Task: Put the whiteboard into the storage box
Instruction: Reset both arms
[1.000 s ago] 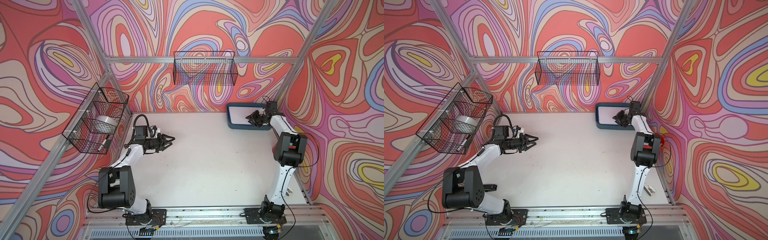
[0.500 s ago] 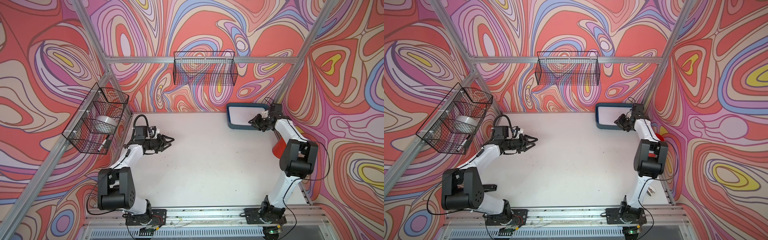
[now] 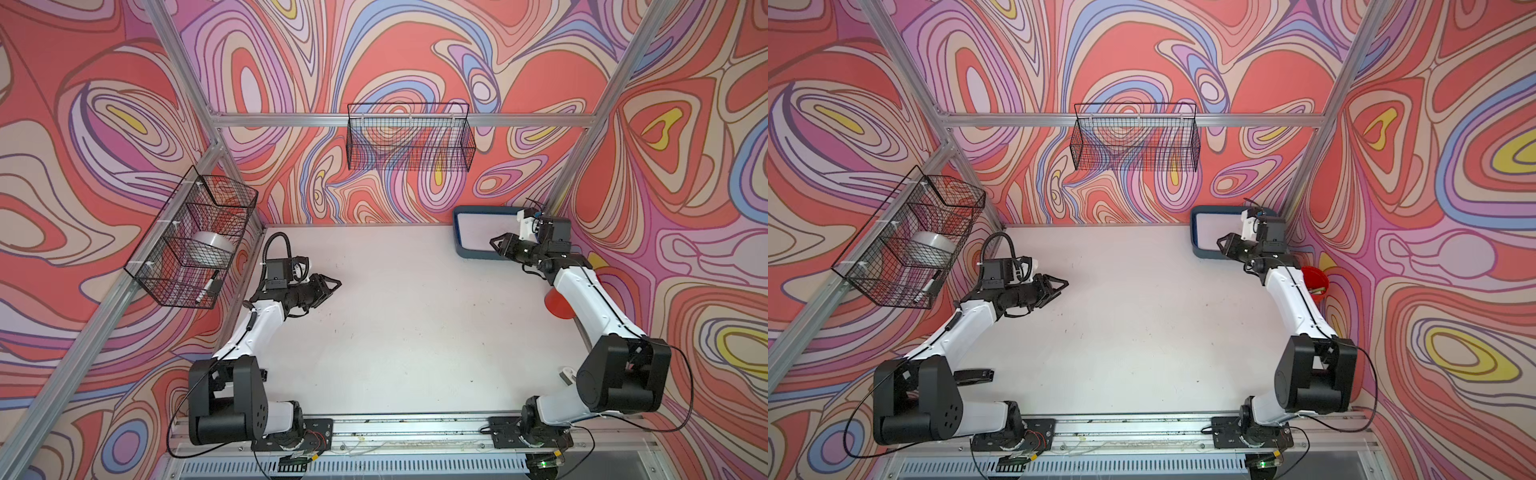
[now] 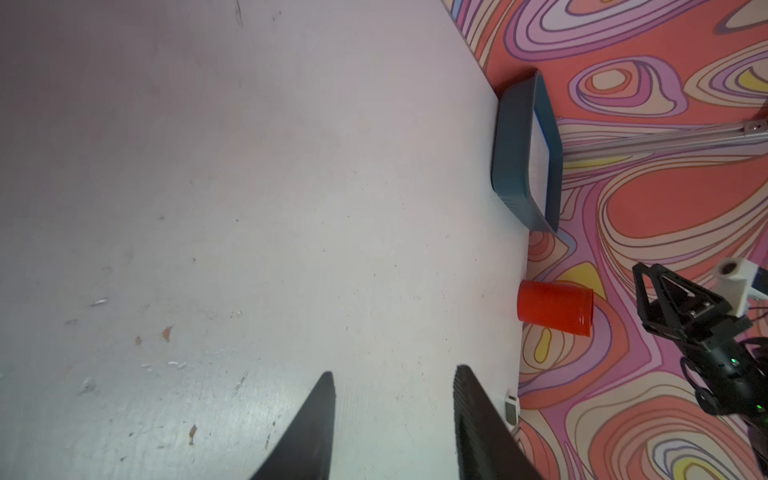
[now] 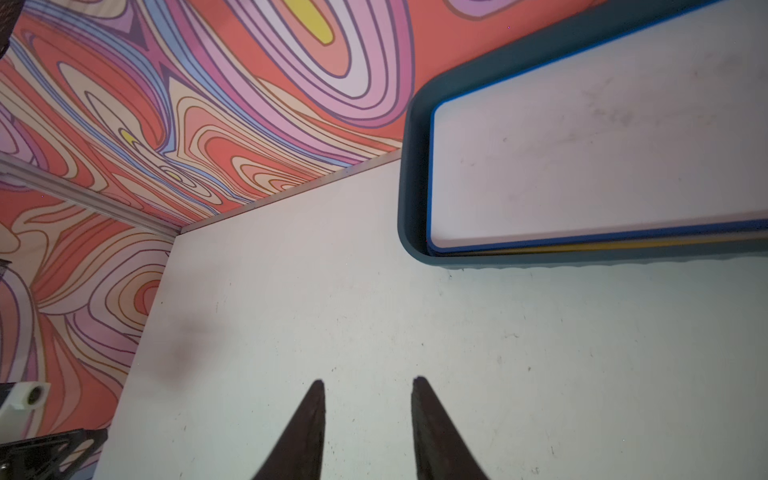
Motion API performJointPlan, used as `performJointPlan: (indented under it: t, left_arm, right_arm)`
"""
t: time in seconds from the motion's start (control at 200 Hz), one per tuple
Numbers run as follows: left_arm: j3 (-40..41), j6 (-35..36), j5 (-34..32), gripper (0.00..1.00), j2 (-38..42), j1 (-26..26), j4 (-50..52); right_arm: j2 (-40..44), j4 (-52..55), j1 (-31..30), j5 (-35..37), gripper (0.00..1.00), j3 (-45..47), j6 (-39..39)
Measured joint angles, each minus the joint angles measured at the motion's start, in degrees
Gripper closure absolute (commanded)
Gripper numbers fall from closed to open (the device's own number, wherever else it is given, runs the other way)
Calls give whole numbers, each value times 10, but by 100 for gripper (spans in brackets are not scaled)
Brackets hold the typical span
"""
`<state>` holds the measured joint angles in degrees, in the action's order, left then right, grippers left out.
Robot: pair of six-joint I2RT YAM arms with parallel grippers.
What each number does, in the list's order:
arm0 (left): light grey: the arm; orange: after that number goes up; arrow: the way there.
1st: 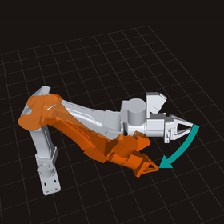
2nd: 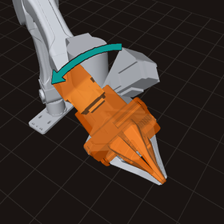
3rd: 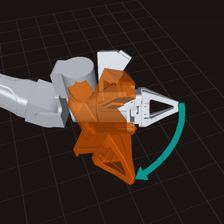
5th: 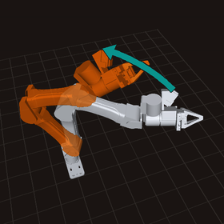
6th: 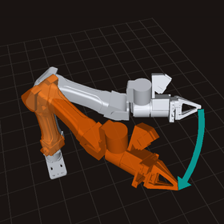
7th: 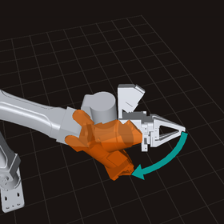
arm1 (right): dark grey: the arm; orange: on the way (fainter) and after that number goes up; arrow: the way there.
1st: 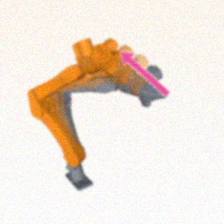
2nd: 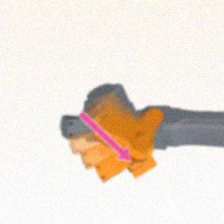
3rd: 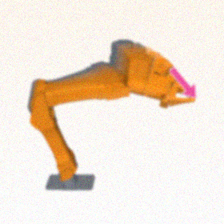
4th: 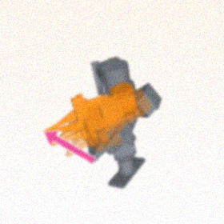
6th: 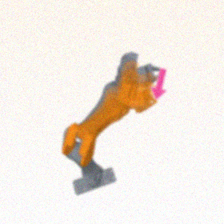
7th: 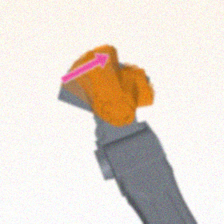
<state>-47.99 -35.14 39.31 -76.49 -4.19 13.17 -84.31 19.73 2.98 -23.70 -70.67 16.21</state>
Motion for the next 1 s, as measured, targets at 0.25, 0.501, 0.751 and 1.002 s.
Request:
performJointPlan:
  t: [0.25, 0.501, 0.751, 1.002]
  left_arm:
    - [75, 14, -119, 38, 134, 0, -71]
    - [117, 27, -274, 0, 236, 0, -92]
    - [253, 22, -431, 0, 302, -1, -142]
    - [347, 25, -505, 0, 243, -2, -290]
  right_arm:
    - [129, -103, -17, 94, 59, 116, -35]
    - [109, -211, -17, 126, 1, 221, -62]
    - [97, -296, -17, 226, 1, 317, -74]
    - [59, -493, -17, 270, 1, 430, -102]
